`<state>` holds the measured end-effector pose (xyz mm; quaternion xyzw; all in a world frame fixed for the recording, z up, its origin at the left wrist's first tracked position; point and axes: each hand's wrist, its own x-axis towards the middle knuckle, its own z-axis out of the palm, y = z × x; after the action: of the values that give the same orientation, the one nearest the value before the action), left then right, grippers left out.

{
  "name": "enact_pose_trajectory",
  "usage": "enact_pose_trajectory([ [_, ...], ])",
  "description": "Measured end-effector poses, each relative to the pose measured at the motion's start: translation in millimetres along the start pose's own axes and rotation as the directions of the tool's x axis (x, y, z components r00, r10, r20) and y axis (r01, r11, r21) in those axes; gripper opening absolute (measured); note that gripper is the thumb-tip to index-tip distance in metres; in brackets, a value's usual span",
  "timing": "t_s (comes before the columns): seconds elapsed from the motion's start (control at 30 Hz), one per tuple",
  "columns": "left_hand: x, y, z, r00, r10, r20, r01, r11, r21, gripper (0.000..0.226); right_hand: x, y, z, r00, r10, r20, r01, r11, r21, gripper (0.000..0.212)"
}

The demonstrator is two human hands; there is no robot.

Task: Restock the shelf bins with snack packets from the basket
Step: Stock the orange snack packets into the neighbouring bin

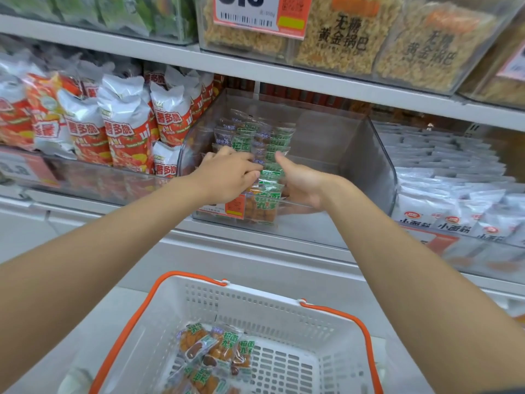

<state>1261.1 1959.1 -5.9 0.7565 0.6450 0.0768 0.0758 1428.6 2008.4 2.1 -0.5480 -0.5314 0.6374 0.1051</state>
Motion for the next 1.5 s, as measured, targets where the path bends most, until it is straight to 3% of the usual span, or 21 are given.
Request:
enact_pose_trajectory([
  [0.1,-0.5,4.0,-0.1,0.996,-0.016,-0.083,0.014,0.999,-0.029,0.037,0.5,1.4,-2.9,0.999,0.012,0.047,-0.011,1.000,-0.006,0.078],
  [0.2,-5.2,8.8,0.1,0.980,-0.056,-0.189,0.032,0.991,-0.127,0.033,6.2,6.6,-5.7,0.976,-0.096,-0.197,0.071,0.989,-0.129,0.080],
  [0.23,-7.6,11.0,0.6,0.967,-0.070,-0.245,0.032,0.987,-0.158,0.031,4.6,7.5,-5.8,0.931,-0.179,-0.317,0.128,0.976,-0.177,0.074],
  [0.3,-15.7,18.7,3.3,0.919,-0.096,-0.382,0.026,0.983,-0.184,0.025,-12.1,9.9,-3.8,0.776,-0.410,-0.480,0.287,0.906,-0.310,0.044],
  [0.37,-27.5,29.7,7.5,0.853,-0.117,-0.509,0.006,0.977,-0.215,0.012,-35.8,16.8,2.2,0.605,-0.599,-0.525,0.455,0.801,-0.390,0.018],
  [0.43,-43.5,41.8,12.3,0.827,-0.163,-0.538,-0.021,0.948,-0.319,0.011,-56.6,31.2,13.8,0.458,-0.718,-0.523,0.568,0.690,-0.450,0.013],
  [0.5,-61.0,51.7,21.5,0.855,-0.181,-0.485,-0.030,0.918,-0.396,0.014,-70.1,49.1,26.1,0.413,-0.766,-0.492,0.605,0.635,-0.481,0.014],
  [0.57,-79.7,56.2,35.3,0.915,-0.151,-0.374,-0.042,0.886,-0.462,0.018,-75.2,70.8,37.1,0.458,-0.761,-0.459,0.612,0.645,-0.458,0.015],
  [0.67,-106.2,51.7,64.2,0.980,-0.145,-0.136,0.047,0.834,-0.550,0.017,-67.8,110.9,52.6,0.597,-0.710,-0.373,0.540,0.700,-0.468,0.016],
  [0.8,-136.5,30.8,107.6,0.969,-0.161,0.185,0.239,0.785,-0.571,0.011,-44.1,162.7,68.2,0.878,-0.461,-0.124,0.325,0.767,-0.553,0.016],
  [0.87,-145.3,22.7,121.1,0.935,-0.098,0.341,0.246,0.871,-0.424,0.013,-30.8,186.1,74.9,0.935,-0.353,-0.037,0.262,0.755,-0.602,0.017],
  [0.97,-151.8,20.0,137.3,0.858,-0.058,0.510,0.182,0.963,-0.197,0.022,-10.5,225.6,84.1,0.979,-0.195,0.060,0.174,0.647,-0.743,0.023],
  [1.03,-155.3,22.1,151.1,0.816,-0.047,0.577,0.126,0.987,-0.098,0.023,2.7,258.6,88.5,0.991,-0.008,0.135,0.117,0.545,-0.830,0.026],
  [1.1,-160.1,25.5,166.9,0.769,-0.027,0.639,0.061,0.998,-0.032,0.022,12.4,297.3,91.7,0.974,0.161,0.159,0.074,0.437,-0.897,0.034],
  [1.2,-168.2,28.5,184.2,0.689,0.016,0.725,-0.009,1.000,-0.014,0.021,24.6,355.8,96.8,0.943,0.302,0.138,0.032,0.331,-0.943,0.039],
  [1.3,-174.7,29.1,193.1,0.611,0.012,0.792,-0.022,1.000,0.002,0.026,29.0,400.5,101.2,0.931,0.347,0.114,-0.041,0.411,-0.911,0.018],
  [1.4,-179.2,27.9,197.1,0.587,0.003,0.810,-0.009,1.000,0.003,0.024,27.5,431.5,109.2,0.920,0.378,0.106,-0.154,0.596,-0.788,0.062],
  [1.5,-183.0,25.0,196.4,0.581,-0.015,0.813,-0.001,1.000,0.019,0.030,29.5,441.7,122.9,0.900,0.423,0.107,-0.193,0.606,-0.772,0.074],
])
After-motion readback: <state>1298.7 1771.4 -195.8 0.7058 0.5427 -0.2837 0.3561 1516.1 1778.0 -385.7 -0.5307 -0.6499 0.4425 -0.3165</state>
